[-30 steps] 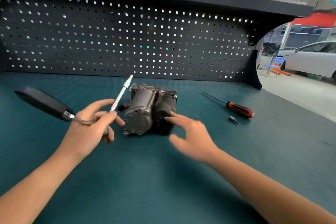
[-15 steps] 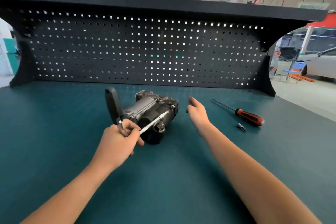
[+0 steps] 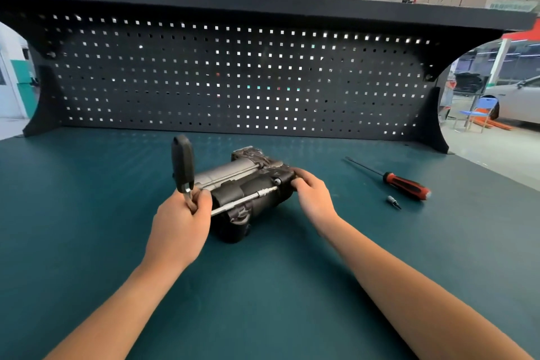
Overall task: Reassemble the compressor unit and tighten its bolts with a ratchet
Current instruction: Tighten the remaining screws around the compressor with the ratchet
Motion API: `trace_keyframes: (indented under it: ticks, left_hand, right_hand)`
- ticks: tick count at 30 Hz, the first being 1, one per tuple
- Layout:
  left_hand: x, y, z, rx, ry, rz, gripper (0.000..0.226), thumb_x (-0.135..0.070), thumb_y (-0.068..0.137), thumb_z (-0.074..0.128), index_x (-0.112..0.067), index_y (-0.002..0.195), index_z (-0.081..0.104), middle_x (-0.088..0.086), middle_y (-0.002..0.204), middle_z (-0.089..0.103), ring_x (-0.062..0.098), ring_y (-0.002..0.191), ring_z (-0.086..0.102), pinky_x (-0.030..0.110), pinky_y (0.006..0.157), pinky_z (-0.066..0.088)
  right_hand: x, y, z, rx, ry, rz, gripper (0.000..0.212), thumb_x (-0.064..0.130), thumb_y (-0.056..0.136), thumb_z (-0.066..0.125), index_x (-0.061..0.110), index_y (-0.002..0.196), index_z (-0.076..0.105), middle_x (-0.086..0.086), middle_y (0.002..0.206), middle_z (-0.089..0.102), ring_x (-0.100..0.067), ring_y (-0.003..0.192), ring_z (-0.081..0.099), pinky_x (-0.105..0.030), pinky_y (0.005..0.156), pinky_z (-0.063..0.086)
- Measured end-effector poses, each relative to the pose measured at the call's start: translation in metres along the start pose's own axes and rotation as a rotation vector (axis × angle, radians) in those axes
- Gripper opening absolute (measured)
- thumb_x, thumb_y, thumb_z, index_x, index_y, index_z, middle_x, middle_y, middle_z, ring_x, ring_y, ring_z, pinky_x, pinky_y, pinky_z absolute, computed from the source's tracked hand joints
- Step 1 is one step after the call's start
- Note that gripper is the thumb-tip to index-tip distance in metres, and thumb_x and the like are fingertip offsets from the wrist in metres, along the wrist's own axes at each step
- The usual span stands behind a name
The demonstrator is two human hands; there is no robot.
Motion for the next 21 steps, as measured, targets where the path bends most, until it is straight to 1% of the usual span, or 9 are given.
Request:
trace_keyframes:
  ticks: [1, 3, 4, 9, 12, 13, 15, 18, 21]
  left_hand:
    - [0.001, 0.0, -0.003, -0.008, -0.001, 0.001, 0.035, -0.019, 0.091, 0.046, -0.003, 0.061, 0.036, 0.003, 0.051, 0.039, 0.019, 0.052, 0.039, 0.032, 0.053, 0.032]
    - [0.007, 0.0, -0.008, -0.02, -0.037, -0.036, 0.034, -0.017, 0.091, 0.046, -0.005, 0.061, 0.034, 0.002, 0.05, 0.037, 0.022, 0.052, 0.039, 0.033, 0.052, 0.031]
    - [0.011, 0.0, -0.009, -0.02, -0.069, -0.064, 0.034, -0.016, 0.09, 0.046, -0.007, 0.06, 0.033, 0.001, 0.05, 0.035, 0.024, 0.052, 0.039, 0.034, 0.053, 0.031]
    - [0.021, 0.0, -0.008, -0.001, -0.159, -0.141, 0.032, -0.012, 0.09, 0.045, -0.011, 0.061, 0.032, 0.001, 0.052, 0.03, 0.023, 0.055, 0.035, 0.036, 0.058, 0.032]
    - [0.021, 0.003, -0.005, 0.025, -0.16, -0.15, 0.036, -0.009, 0.088, 0.043, -0.015, 0.057, 0.026, -0.004, 0.048, 0.027, 0.022, 0.053, 0.031, 0.032, 0.053, 0.025]
    - [0.02, 0.004, -0.004, 0.045, -0.161, -0.149, 0.037, -0.007, 0.088, 0.042, -0.016, 0.056, 0.026, -0.009, 0.044, 0.027, 0.022, 0.051, 0.029, 0.031, 0.05, 0.023]
    - [0.019, 0.006, -0.003, 0.084, -0.161, -0.129, 0.038, -0.004, 0.087, 0.042, -0.017, 0.054, 0.026, -0.01, 0.037, 0.028, 0.021, 0.048, 0.027, 0.031, 0.049, 0.021]
    - [0.009, 0.003, -0.004, 0.094, -0.064, -0.036, 0.035, -0.007, 0.088, 0.044, -0.013, 0.056, 0.031, -0.008, 0.043, 0.033, 0.02, 0.048, 0.033, 0.031, 0.048, 0.026]
    - [-0.005, -0.005, -0.003, 0.053, 0.037, 0.076, 0.034, -0.014, 0.09, 0.044, -0.008, 0.058, 0.035, 0.0, 0.048, 0.038, 0.018, 0.05, 0.038, 0.03, 0.049, 0.029]
  right_hand:
    - [0.001, -0.006, -0.002, -0.002, -0.026, -0.02, 0.039, 0.011, 0.089, 0.042, 0.016, 0.124, 0.059, 0.004, 0.119, 0.062, -0.008, 0.106, 0.052, -0.014, 0.085, 0.036]
    - [0.004, -0.015, -0.005, -0.028, -0.048, -0.048, 0.035, 0.015, 0.089, 0.047, 0.016, 0.122, 0.061, 0.007, 0.108, 0.064, -0.003, 0.093, 0.054, -0.001, 0.069, 0.036]
    - [0.005, -0.019, -0.006, -0.042, -0.055, -0.057, 0.034, 0.017, 0.089, 0.05, 0.016, 0.121, 0.061, 0.007, 0.105, 0.064, -0.002, 0.091, 0.054, 0.001, 0.066, 0.035]
    - [0.009, -0.028, -0.007, -0.053, -0.033, -0.044, 0.037, 0.021, 0.088, 0.056, 0.016, 0.125, 0.058, 0.005, 0.114, 0.064, -0.002, 0.096, 0.053, -0.009, 0.076, 0.035]
    - [0.009, -0.029, -0.008, -0.055, -0.012, -0.031, 0.038, 0.023, 0.088, 0.058, 0.017, 0.126, 0.058, 0.005, 0.114, 0.064, -0.002, 0.097, 0.054, -0.013, 0.082, 0.036]
    - [0.008, -0.029, -0.009, -0.055, 0.004, -0.024, 0.039, 0.023, 0.087, 0.059, 0.017, 0.126, 0.059, 0.006, 0.112, 0.065, -0.002, 0.097, 0.055, -0.013, 0.081, 0.036]
    - [0.007, -0.029, -0.01, -0.045, 0.017, -0.015, 0.039, 0.025, 0.087, 0.06, 0.019, 0.125, 0.059, 0.008, 0.108, 0.065, -0.003, 0.096, 0.056, -0.011, 0.077, 0.038]
    - [0.006, -0.027, -0.009, -0.032, 0.024, -0.018, 0.039, 0.025, 0.087, 0.06, 0.019, 0.125, 0.06, 0.009, 0.104, 0.065, -0.003, 0.094, 0.057, -0.007, 0.073, 0.038]
    - [0.006, -0.027, -0.008, -0.029, 0.03, -0.026, 0.039, 0.024, 0.087, 0.059, 0.019, 0.126, 0.06, 0.008, 0.105, 0.066, -0.003, 0.094, 0.057, -0.005, 0.071, 0.037]
Point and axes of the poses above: each hand's wrist, its own y-axis towards the middle knuckle, its own z-axis out of the palm, x = y × z, the point moved 7 cm from there along y, towards the middle knuckle
